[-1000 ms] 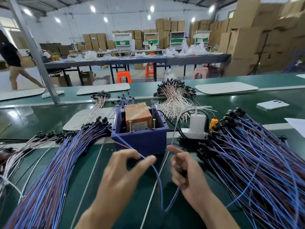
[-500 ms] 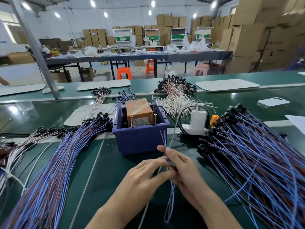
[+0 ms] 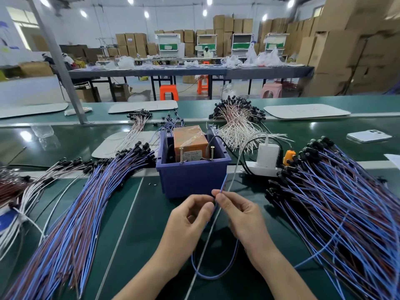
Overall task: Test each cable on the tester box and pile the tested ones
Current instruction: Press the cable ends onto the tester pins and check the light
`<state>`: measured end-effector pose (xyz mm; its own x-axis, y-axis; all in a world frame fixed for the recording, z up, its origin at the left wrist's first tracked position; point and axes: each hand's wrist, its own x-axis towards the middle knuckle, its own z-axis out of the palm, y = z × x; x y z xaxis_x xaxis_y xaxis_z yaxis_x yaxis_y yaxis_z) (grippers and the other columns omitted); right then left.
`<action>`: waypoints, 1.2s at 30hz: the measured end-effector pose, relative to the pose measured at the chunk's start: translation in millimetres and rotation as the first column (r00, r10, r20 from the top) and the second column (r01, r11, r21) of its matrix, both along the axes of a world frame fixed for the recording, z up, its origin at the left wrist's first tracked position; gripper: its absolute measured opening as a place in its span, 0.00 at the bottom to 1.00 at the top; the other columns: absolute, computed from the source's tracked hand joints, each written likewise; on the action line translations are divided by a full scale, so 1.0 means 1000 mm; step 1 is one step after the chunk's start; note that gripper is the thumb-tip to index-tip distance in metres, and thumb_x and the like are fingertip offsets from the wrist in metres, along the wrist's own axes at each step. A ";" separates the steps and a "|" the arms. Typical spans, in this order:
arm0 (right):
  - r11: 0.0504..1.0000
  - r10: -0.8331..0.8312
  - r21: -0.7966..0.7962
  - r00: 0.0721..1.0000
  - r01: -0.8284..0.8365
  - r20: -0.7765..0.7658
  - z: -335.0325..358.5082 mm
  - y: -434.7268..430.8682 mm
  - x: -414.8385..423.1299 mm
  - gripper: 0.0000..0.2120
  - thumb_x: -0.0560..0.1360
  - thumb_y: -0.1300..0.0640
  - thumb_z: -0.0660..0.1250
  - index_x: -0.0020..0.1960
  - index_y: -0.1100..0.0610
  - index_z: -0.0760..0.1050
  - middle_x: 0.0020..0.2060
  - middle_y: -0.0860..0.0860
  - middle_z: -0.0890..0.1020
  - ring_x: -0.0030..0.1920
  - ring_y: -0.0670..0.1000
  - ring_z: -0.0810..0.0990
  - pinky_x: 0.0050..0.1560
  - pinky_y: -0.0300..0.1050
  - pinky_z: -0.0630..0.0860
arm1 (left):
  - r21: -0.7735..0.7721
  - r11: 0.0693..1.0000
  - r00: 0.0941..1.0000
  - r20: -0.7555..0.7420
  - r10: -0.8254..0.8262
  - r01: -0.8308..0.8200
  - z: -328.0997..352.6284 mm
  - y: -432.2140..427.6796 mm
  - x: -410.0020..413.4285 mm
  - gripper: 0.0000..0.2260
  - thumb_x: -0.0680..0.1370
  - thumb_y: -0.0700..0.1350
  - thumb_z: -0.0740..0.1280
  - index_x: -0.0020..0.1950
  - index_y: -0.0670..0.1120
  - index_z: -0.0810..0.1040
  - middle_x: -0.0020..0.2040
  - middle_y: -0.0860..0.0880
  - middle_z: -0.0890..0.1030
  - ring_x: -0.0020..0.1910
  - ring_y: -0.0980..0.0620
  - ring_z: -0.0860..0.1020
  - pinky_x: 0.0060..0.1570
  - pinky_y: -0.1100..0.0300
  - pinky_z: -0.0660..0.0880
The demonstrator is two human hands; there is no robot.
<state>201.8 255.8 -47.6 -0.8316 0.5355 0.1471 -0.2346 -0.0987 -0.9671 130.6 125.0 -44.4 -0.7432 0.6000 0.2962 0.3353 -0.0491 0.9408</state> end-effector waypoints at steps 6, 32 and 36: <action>0.997 0.055 0.050 0.998 -0.055 0.012 -0.002 -0.003 -0.002 0.10 0.70 0.47 0.73 0.51 0.44 0.86 0.51 0.46 0.87 0.56 0.45 0.84 0.56 0.33 0.76 | -0.036 0.999 0.999 -0.022 0.023 -0.024 -0.004 0.001 -0.002 0.05 0.81 0.42 0.69 0.53 0.50 0.83 0.41 0.57 0.84 0.39 0.62 0.80 0.42 0.69 0.73; 0.652 -0.557 0.501 0.808 0.568 -0.191 -0.005 -0.001 -0.035 0.13 0.80 0.42 0.58 0.57 0.47 0.74 0.36 0.44 0.79 0.31 0.44 0.74 0.33 0.43 0.71 | 0.144 0.840 0.782 -0.310 0.541 -0.524 -0.013 -0.017 -0.047 0.07 0.83 0.51 0.59 0.59 0.60 0.73 0.34 0.60 0.74 0.28 0.56 0.71 0.29 0.70 0.65; 0.638 -0.569 0.504 0.797 0.582 -0.200 -0.008 0.002 -0.033 0.15 0.80 0.41 0.58 0.56 0.48 0.77 0.33 0.43 0.76 0.30 0.45 0.73 0.32 0.44 0.70 | 0.117 0.828 0.770 -0.317 0.554 -0.548 -0.014 -0.016 -0.048 0.10 0.82 0.49 0.60 0.61 0.58 0.74 0.33 0.61 0.74 0.27 0.57 0.70 0.29 0.70 0.64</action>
